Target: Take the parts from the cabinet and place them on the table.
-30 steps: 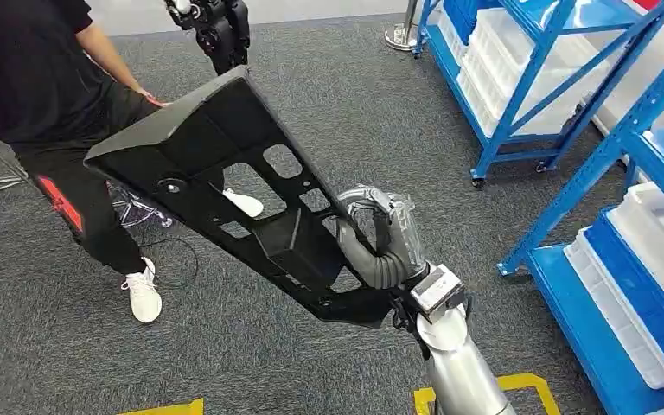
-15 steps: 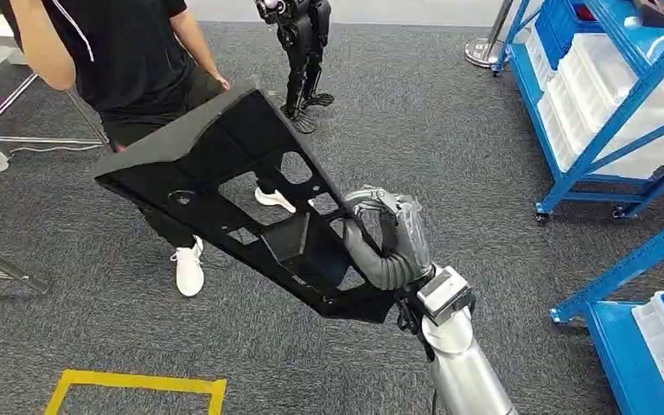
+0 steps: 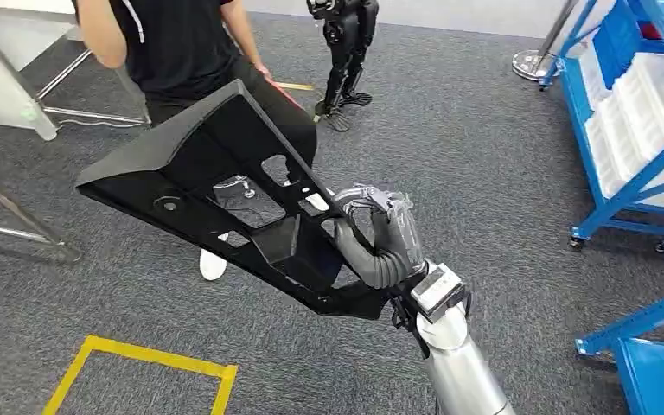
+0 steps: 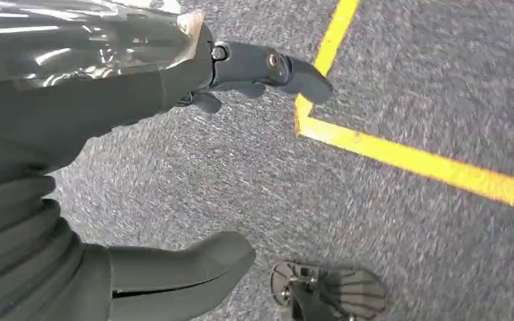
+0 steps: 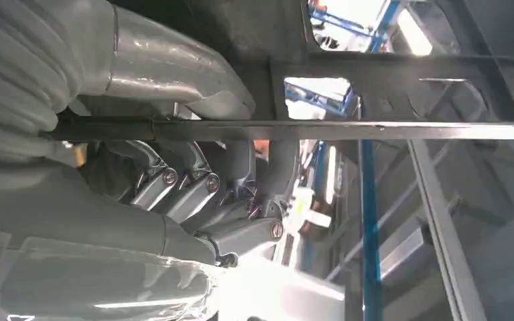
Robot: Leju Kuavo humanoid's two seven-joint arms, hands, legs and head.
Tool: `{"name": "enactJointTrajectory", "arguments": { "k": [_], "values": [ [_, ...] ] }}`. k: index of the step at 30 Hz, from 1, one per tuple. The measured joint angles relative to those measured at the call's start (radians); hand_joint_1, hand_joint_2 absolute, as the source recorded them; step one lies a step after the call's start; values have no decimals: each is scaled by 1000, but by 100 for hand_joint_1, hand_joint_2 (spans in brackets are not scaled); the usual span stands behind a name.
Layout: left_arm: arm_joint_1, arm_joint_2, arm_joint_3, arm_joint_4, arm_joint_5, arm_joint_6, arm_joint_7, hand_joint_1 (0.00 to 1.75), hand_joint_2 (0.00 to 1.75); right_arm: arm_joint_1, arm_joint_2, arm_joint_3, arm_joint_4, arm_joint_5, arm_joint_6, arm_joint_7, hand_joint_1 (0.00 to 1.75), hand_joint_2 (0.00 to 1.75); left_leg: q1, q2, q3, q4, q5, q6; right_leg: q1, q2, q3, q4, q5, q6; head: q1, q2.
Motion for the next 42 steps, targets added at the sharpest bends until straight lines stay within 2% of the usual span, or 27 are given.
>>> {"name": "enactJointTrajectory", "arguments": {
  "k": [1,3,4,6,7,8,10,11,12,14,16,17,18,19,21,23,26,27,28,31,32,34,36,38,39,41,42],
  "values": [
    [1,0,0,0,0,0,0,0,175,-4,1,3,0,0,1,0,175,175,0,-15,6,-10,5,7,4,-13,8,-3,-2,7,-1,0],
    [3,-3,0,0,1,0,0,0,175,-8,1,6,0,0,3,-1,175,175,11,-33,20,-26,17,16,-2,71,-7,36,-26,12,2,0],
    [1,-3,1,0,3,0,-1,0,175,-9,0,7,0,-3,3,-3,175,175,13,-46,20,-25,19,20,-5,103,-41,108,-60,4,3,0],
    [-2,-5,1,0,3,-3,-3,0,175,-6,-6,7,4,-3,3,-3,175,175,13,-79,18,-25,20,21,-9,115,-125,274,-115,2,6,0],
    [-1,-6,1,0,2,-4,-4,0,175,-5,-7,7,5,-3,3,-3,175,175,13,-94,18,-24,19,21,-10,116,-149,313,-119,9,7,0],
    [0,-6,1,0,1,-4,-4,0,175,-5,-9,7,5,-3,3,-3,175,175,13,-107,19,-24,19,20,-11,117,-150,302,-107,17,7,0],
    [2,-8,1,0,4,-3,-4,0,175,-6,-11,7,4,-3,-1,-6,175,175,18,-140,22,-19,17,16,-17,126,-85,150,-30,45,7,0],
    [1,-8,2,0,6,-2,-4,0,175,-6,-12,6,4,0,-5,-8,175,175,20,-154,21,-13,13,10,-24,153,-42,53,9,57,7,0],
    [2,-6,3,0,7,0,-4,0,175,-6,-14,6,5,3,-7,-9,175,175,18,-164,15,-6,10,2,-28,196,-28,23,11,54,8,0],
    [4,-5,7,0,11,4,-4,0,175,-5,-17,3,4,3,-14,-12,175,175,16,-180,4,-4,12,-9,-22,175,-25,17,15,28,8,0],
    [14,-3,14,0,15,4,-3,0,175,-6,-21,-2,3,2,-21,-14,175,175,20,-192,1,-6,13,-16,-19,160,-24,16,18,17,8,0],
    [15,0,16,0,15,4,-3,0,175,-6,-21,-5,3,1,-23,-14,175,175,23,-172,1,2,6,-19,-26,151,-22,12,20,9,8,0],
    [14,-2,17,0,15,4,-3,0,175,-5,-20,-6,3,1,-24,-15,175,175,16,-111,-11,31,-13,-25,-24,141,-19,12,18,0,4,0],
    [12,-2,18,0,16,4,-3,0,175,-6,-21,-8,2,0,-24,-16,175,175,19,-78,-42,93,-51,-30,-20,130,-19,12,16,-9,0,0],
    [10,-3,18,0,15,3,-3,0,175,-3,-24,-13,3,0,-25,-16,175,175,24,-58,-125,254,-124,-35,-14,103,-19,12,13,-14,0,0],
    [13,-4,18,0,15,4,-2,0,175,1,-26,-14,3,0,-25,-16,175,175,27,-57,-155,306,-121,-36,-10,79,-18,12,10,-17,0,0],
    [13,-4,19,0,16,3,-2,0,175,0,-26,-16,2,0,-26,-16,175,175,23,-36,-43,91,-6,-20,-6,47,-12,12,5,-17,0,0],
    [12,-4,20,0,16,4,-2,0,175,0,-26,-18,2,0,-27,-17,175,175,16,8,1,12,9,-10,-4,38,-9,12,3,-16,0,0],
    [9,-4,21,0,16,3,-2,0,175,0,-26,-21,1,0,-28,-18,175,175,8,12,3,5,-1,-9,6,30,-9,12,-1,-9,1,0],
    [12,-4,24,0,6,5,-3,0,175,1,-27,-27,0,-2,-32,-19,175,175,0,-23,-1,2,0,3,-1,3,0,5,-2,2,1,0],
    [13,-3,25,0,6,5,-4,0,175,1,-26,-27,-2,-2,-33,-19,175,175,5,-36,18,-15,10,10,8,-2,5,4,-7,8,0,0],
    [12,-3,27,0,8,5,-19,0,175,5,-27,-33,-9,-2,-35,-21,175,175,18,-50,29,-34,22,22,-1,91,-30,85,-46,4,1,0],
    [6,0,27,-2,7,-3,-32,0,175,15,-28,-41,-11,-2,-36,-21,175,175,21,-79,27,-34,22,22,-7,118,-111,245,-107,0,6,0],
    [7,0,27,-2,7,-4,-37,0,175,27,-31,-44,-11,-2,-36,-22,175,175,21,-107,27,-33,22,21,-11,120,-160,323,-119,12,7,0],
    [8,0,27,-2,7,-5,-37,0,175,29,-32,-44,-11,-1,-36,-22,175,175,23,-120,27,-33,22,20,-14,120,-150,292,-98,23,7,0],
    [9,-1,28,-2,7,-5,-39,0,175,29,-32,-44,-13,-2,-36,-22,175,175,27,-149,29,-27,19,11,-24,134,-72,115,-17,51,7,0],
    [9,0,28,-2,7,-5,-39,0,175,30,-32,-45,-14,-2,-36,-22,175,175,28,-162,25,-21,14,3,-36,184,-33,28,14,62,8,0]
  ]
}}
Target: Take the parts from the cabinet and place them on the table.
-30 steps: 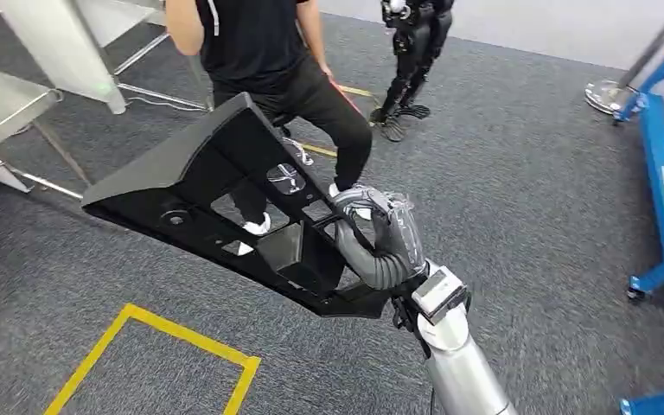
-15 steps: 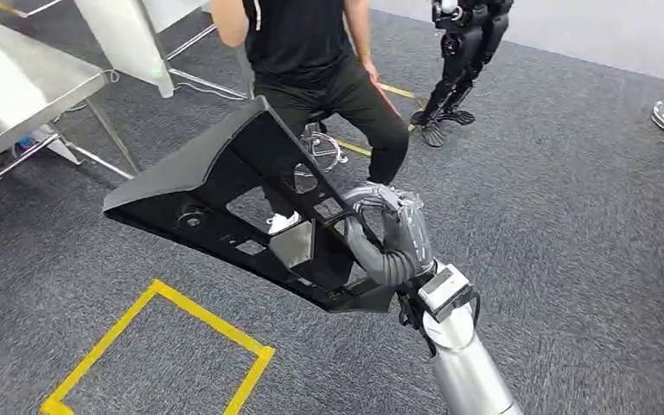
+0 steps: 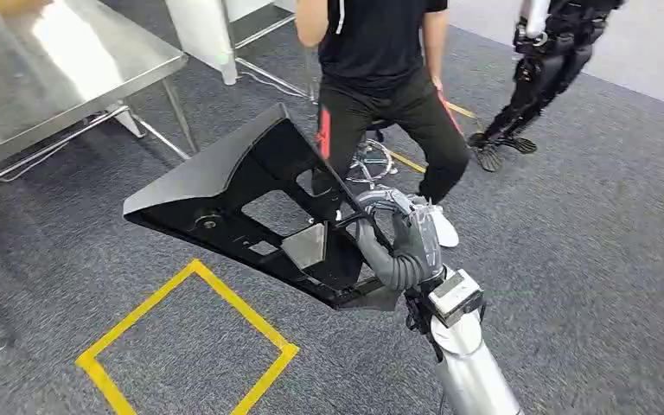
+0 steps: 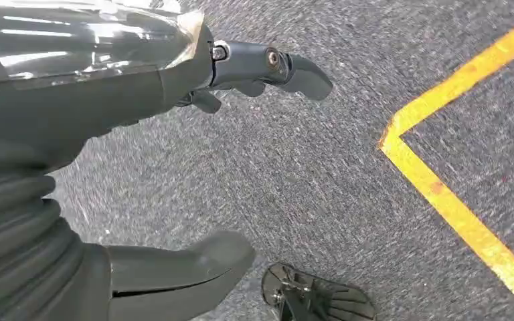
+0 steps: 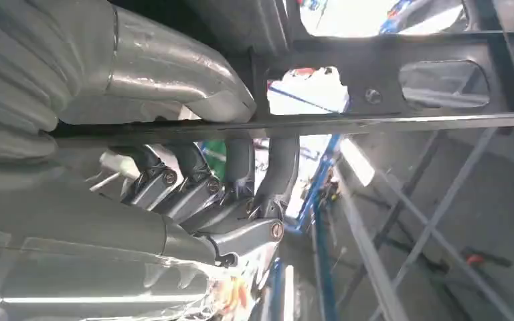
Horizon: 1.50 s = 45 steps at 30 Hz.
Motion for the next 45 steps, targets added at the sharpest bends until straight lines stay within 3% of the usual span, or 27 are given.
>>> {"name": "enactJointTrajectory", "arguments": {
  "k": [1,4,5,7,8,10,11,12,14,15,16,20,21,22,23,26,28,30,31,35,36,37,38,40,41,43,45],
  "values": [
    [-2,2,0,-1,0,0,0,0,175,1,0,0,0,0,0,-1,175,175,-7,-12,-7,15,-6,-11,4,17,4,-17,3,-11,1,0],
    [5,2,0,-1,0,0,-2,0,175,2,2,0,-2,0,0,-1,175,175,1,-32,-17,7,-3,-26,10,-14,9,-13,5,-40,0,0],
    [6,5,0,-1,0,1,-2,0,175,1,3,0,-3,0,0,-1,175,175,3,-43,-17,9,-5,-30,-1,-26,11,-18,9,-48,1,0],
    [4,3,0,-1,0,1,-1,0,175,2,7,-1,-5,0,-1,-2,175,175,-2,57,-40,67,-41,-38,2,-47,16,-19,6,-64,-11,0],
    [1,3,0,-1,0,1,-1,0,175,3,7,-1,-6,0,-2,-2,175,175,1,85,-76,135,-79,-42,7,-59,16,-19,4,-68,-11,0],
    [0,2,1,-1,1,0,-5,0,175,7,7,-2,-8,7,-3,-2,175,175,3,104,-161,293,-141,-47,13,-87,16,-19,0,-73,-11,0],
    [2,2,1,-1,2,-1,-6,0,175,11,7,-3,-8,8,-4,-2,175,175,3,105,-181,323,-142,-47,15,-100,16,-18,-1,-75,-11,0],
    [3,2,2,-1,2,-2,-8,0,175,13,8,-3,-9,11,-4,-2,175,175,3,105,-175,304,-118,-45,16,-112,18,-18,-3,-76,-11,0],
    [3,2,4,-1,2,-5,-11,0,175,14,11,-3,-12,14,-5,-2,175,175,1,119,-101,156,-34,-34,18,-132,23,-19,-8,-74,-11,0],
    [2,2,5,-1,2,-5,-13,0,175,14,13,-3,-16,17,-5,-2,175,175,-3,152,-49,64,2,-24,19,-142,29,-19,-11,-71,-11,0],
    [-1,3,5,-1,2,-5,-16,0,175,14,14,-3,-19,20,-5,-2,175,175,-14,200,-31,28,-8,-19,24,-149,32,-19,-15,-66,-11,0],
    [-2,2,7,-2,1,-9,-23,0,175,17,16,-3,-20,23,-4,-2,175,175,-23,149,-35,19,-6,-10,29,-191,44,-27,-25,-46,-11,0],
    [0,1,8,-1,-1,-8,-22,0,175,17,17,-3,-23,23,-4,-2,175,175,-5,135,-18,5,5,-2,32,-175,37,-17,-32,-39,-9,0],
    [0,-1,9,-2,-3,-5,-21,0,175,17,16,-4,-23,23,-4,-2,175,175,-8,127,-14,0,6,1,26,-121,35,11,-44,-39,-8,0],
    [-3,1,12,-2,-3,0,-21,0,175,17,16,-6,-23,22,-4,-4,175,175,-7,113,-14,0,7,6,26,-86,-3,84,-79,-48,-6,0],
    [-7,-1,14,-2,-3,0,-21,0,175,26,11,-12,-22,23,-4,-4,175,175,-8,67,-14,1,5,8,25,-68,-113,282,-143,-51,-3,0],
    [-4,-2,16,-2,-3,1,-21,0,175,29,10,-14,-22,23,-4,-4,175,175,-8,36,-13,2,5,7,25,-64,-96,221,-99,-33,-3,0],
    [-4,-5,17,-2,-3,0,-21,0,175,29,10,-15,-22,23,-4,-4,175,175,-6,7,-8,5,2,2,19,-43,-15,40,-18,-15,-3,0],
    [-4,-4,18,-2,-3,1,-21,0,175,29,9,-16,-22,23,-4,-4,175,175,-7,-4,-10,8,-1,-5,11,2,5,-14,-1,-15,-2,0],
    [5,-3,22,-2,-3,1,-21,0,175,28,10,-18,-22,23,-4,-4,175,175,-6,-29,-19,4,0,-24,23,-26,15,-23,5,-47,-2,0],
    [6,4,23,-2,-3,2,-21,0,175,27,12,-18,-22,23,-3,-4,175,175,-5,-30,-20,11,-5,-28,9,-37,18,-27,8,-55,-2,0],
    [6,-2,24,-2,-3,2,-21,0,175,25,13,-17,-21,23,-2,-4,175,175,-13,38,-29,37,-22,-34,11,-45,22,-27,4,-62,-6,0],
    [2,-2,24,-2,-2,2,-21,0,175,25,15,-17,-22,23,-1,-5,175,175,-10,77,-56,90,-54,-40,13,-56,25,-27,2,-71,-16,0],
    [-2,-2,24,-2,-2,2,-22,0,175,24,14,-18,-21,22,0,-5,175,175,-3,104,-145,259,-129,-47,20,-82,27,-27,-3,-78,-15,0],
    [-1,-4,24,-2,-2,2,-22,0,175,24,13,-18,-19,23,0,-5,175,175,-1,105,-174,308,-141,-49,21,-93,28,-27,-5,-80,-15,0],
    [0,-4,24,-2,-3,2,-21,0,175,23,14,-18,-16,23,1,-5,175,175,-1,106,-173,283,-98,-45,25,-117,31,-27,-9,-83,-15,0],
    [0,-3,24,-2,-3,2,-21,0,175,19,14,-18,-16,23,1,-5,175,175,-5,130,-84,111,-9,-28,29,-138,41,-27,-16,-81,-15,0]
  ]
}}
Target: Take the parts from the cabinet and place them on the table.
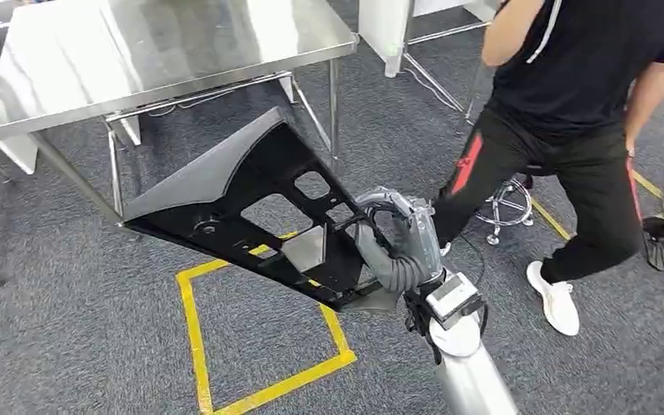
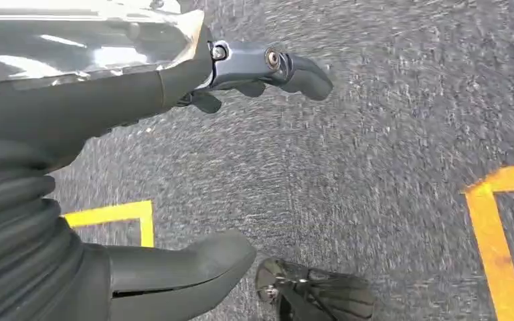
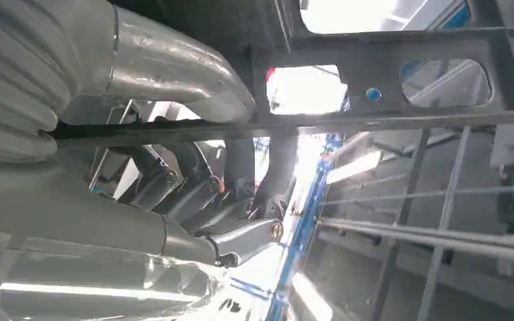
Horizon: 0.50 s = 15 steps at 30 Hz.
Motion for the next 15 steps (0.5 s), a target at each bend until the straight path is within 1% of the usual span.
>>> {"name": "enactJointTrajectory", "arguments": {
  "k": [1,2,3,4,5,6,7,8,9,10,11,12,13,14,15],
  "values": [
    [-2,2,0,0,0,0,0,0,175,-3,1,0,0,0,0,0,175,175,-11,57,46,-80,20,17,1,-8,6,0,-5,3,0,0],
    [-6,3,0,0,0,0,1,0,175,-3,0,0,0,0,0,0,175,175,-17,60,50,-87,12,16,15,-17,6,1,-11,12,0,0],
    [-7,2,0,0,0,0,1,0,175,-5,-1,0,0,0,0,0,175,175,-19,43,47,-87,12,18,11,-25,8,0,-12,15,2,0],
    [-7,3,0,0,-2,0,1,0,175,-5,0,0,1,0,0,0,175,175,-21,35,44,-87,11,19,10,-35,11,-1,-14,19,1,0],
    [-6,3,0,0,-1,0,1,0,175,-6,1,0,1,0,0,0,175,175,-23,22,43,-89,11,21,9,-47,15,-6,-14,20,0,0],
    [-5,2,0,0,-1,0,1,0,175,-8,3,0,0,0,0,0,175,175,-19,8,55,-105,16,27,18,-55,28,-9,-19,29,0,0],
    [-3,1,0,0,-1,0,2,0,175,-9,2,0,0,0,0,0,175,175,-10,-1,72,-119,25,29,11,-24,20,2,-27,33,3,0],
    [-6,0,0,0,-1,0,3,0,175,-10,2,1,0,0,1,-1,175,175,-5,-12,77,-127,29,37,8,37,4,48,-47,31,2,0],
    [-10,1,1,0,0,0,3,0,175,-11,2,0,1,-1,1,-3,175,175,-4,-25,75,-127,29,38,6,61,-34,121,-75,27,6,0],
    [-12,0,1,0,0,-1,4,0,175,-10,0,0,3,0,1,-2,175,175,-3,-42,74,-127,29,38,3,70,-81,207,-107,25,6,0],
    [-12,-2,1,0,0,-1,4,0,175,-7,-3,0,6,0,0,-2,175,175,-3,-56,74,-126,29,38,0,72,-120,275,-126,27,7,0],
    [-11,-3,1,0,0,-1,4,0,175,-7,-3,0,9,0,1,-2,175,175,-3,-72,74,-126,29,38,-3,73,-144,306,-125,35,7,0],
    [-10,-5,1,0,0,-1,5,0,175,-7,-4,0,12,0,1,-2,175,175,-2,-87,75,-125,28,37,-6,73,-137,277,-102,48,7,0],
    [-9,-6,2,0,0,-1,5,0,175,-8,-4,0,12,0,1,-2,175,175,0,-102,76,-123,27,35,-11,74,-111,210,-66,62,7,0],
    [-9,-7,2,0,0,-1,6,0,175,-9,-4,0,12,0,1,-2,175,175,3,-116,77,-119,25,30,-17,81,-71,118,-23,77,7,0]
  ]
}}
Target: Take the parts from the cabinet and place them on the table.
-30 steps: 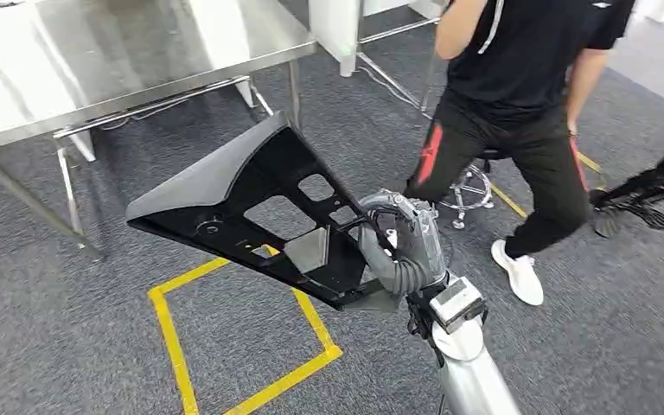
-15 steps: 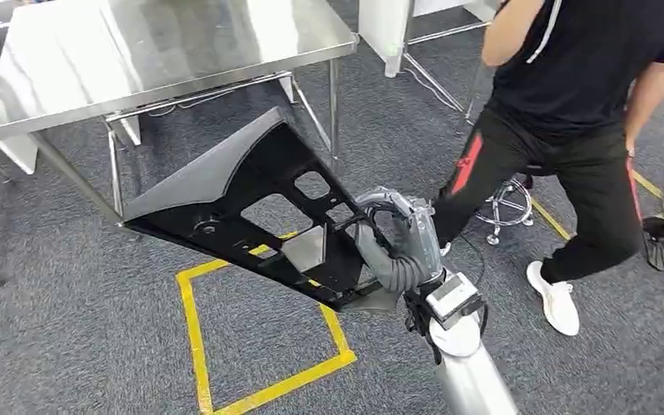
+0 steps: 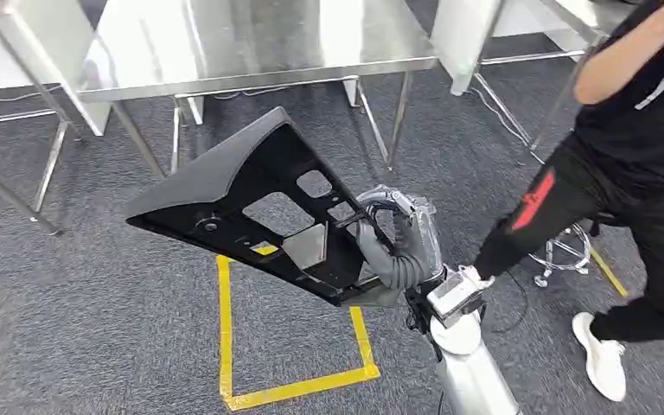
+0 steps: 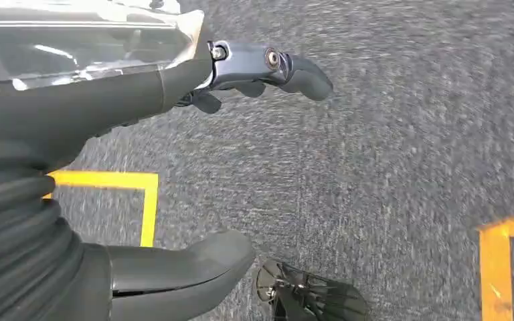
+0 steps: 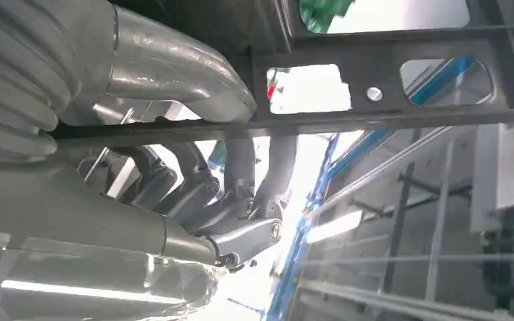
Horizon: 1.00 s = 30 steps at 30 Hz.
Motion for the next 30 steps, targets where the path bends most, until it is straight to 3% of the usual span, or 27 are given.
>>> {"name": "enactJointTrajectory", "arguments": {
  "k": [1,2,3,6,7,8,9,11,12,13,14,15,16,17,18,20,23,25,30],
  "values": [
    [0,0,1,0,0,0,0,0,175,-1,0,0,0,0,0,0,175,175,1,-13,-4,8,-5,-8,-12,38,43,-98,41,14,1,0],
    [-1,2,2,0,0,0,0,0,175,-2,0,0,3,-1,0,0,175,175,-3,-24,-9,16,-9,-17,-8,66,43,-109,34,4,3,0],
    [-1,2,2,0,0,0,0,0,175,-4,1,1,4,-1,0,0,175,175,-4,-31,-15,18,-9,-22,-5,51,47,-114,38,-13,5,0],
    [7,2,3,0,0,0,0,0,175,-6,3,0,5,-10,3,-3,175,175,1,-41,-23,14,-3,-34,-5,36,47,-112,44,-37,3,0],
    [8,6,3,0,0,0,0,0,175,-8,6,0,5,-15,6,-5,175,175,3,-24,-24,22,-10,-37,-11,30,50,-116,46,-44,5,0],
    [7,2,3,0,0,0,-1,0,175,-9,9,0,5,-19,7,-6,175,175,-3,31,-40,57,-34,-42,-10,25,52,-116,43,-52,-2,0],
    [4,2,3,0,0,0,-1,0,175,-9,11,0,5,-22,8,-7,175,175,0,67,-78,132,-75,-48,-6,17,53,-116,42,-58,-5,0],
    [1,2,3,0,-2,0,-3,0,175,-8,10,0,5,-23,9,-7,175,175,3,90,-161,292,-139,-52,0,3,53,-115,40,-62,-5,0],
    [1,1,3,0,-2,-2,-6,0,175,-8,10,0,6,-23,9,-7,175,175,4,91,-186,336,-144,-52,1,-4,53,-115,39,-63,-5,0],
    [1,1,3,0,-3,-2,-8,0,175,-8,10,0,6,-24,10,-7,175,175,4,91,-184,328,-128,-51,1,-8,54,-115,38,-64,-6,0],
    [2,1,3,0,-5,-3,-9,0,175,-8,10,0,6,-24,10,-7,175,175,4,91,-156,271,-91,-48,2,-11,56,-115,37,-64,-6,0],
    [2,2,3,0,-6,-3,-10,0,175,-9,10,0,6,-24,11,-8,175,175,4,91,-118,199,-53,-43,2,-13,58,-115,37,-64,-5,0],
    [1,3,3,0,-8,-3,-10,0,175,-10,10,-1,6,-24,11,-8,175,175,2,95,-55,84,-7,-35,3,-15,61,-116,34,-62,-6,0],
    [0,3,3,0,-8,-2,-10,0,175,-12,10,-1,6,-24,11,-8,175,175,-1,104,-28,32,-10,-30,5,-16,62,-115,33,-61,-5,0],
    [-2,2,3,0,-8,0,-10,0,175,-14,10,-1,6,-24,11,-8,175,175,-6,101,-26,27,-12,-29,15,-16,58,-115,29,-55,-5,0],
    [-1,-2,2,0,-11,2,-9,0,175,-14,10,0,8,-24,11,-8,175,175,-7,98,-25,25,-8,-44,24,-17,57,-112,25,-61,-3,0],
    [-1,-2,3,0,-12,4,-8,0,175,-15,8,0,12,-24,11,-8,175,175,-18,92,-26,26,-8,-33,20,-21,61,-116,27,-58,-4,0],
    [-1,-2,3,0,-12,5,-7,0,175,-15,7,0,13,-24,11,-8,175,175,-19,91,-26,26,-8,-29,19,-22,63,-121,28,-50,-4,0],
    [-1,-4,3,0,-12,5,-7,0,175,-16,7,0,14,-24,11,-8,175,175,-19,90,-26,26,-9,-22,19,-22,67,-127,31,-45,-4,0]
  ]
}}
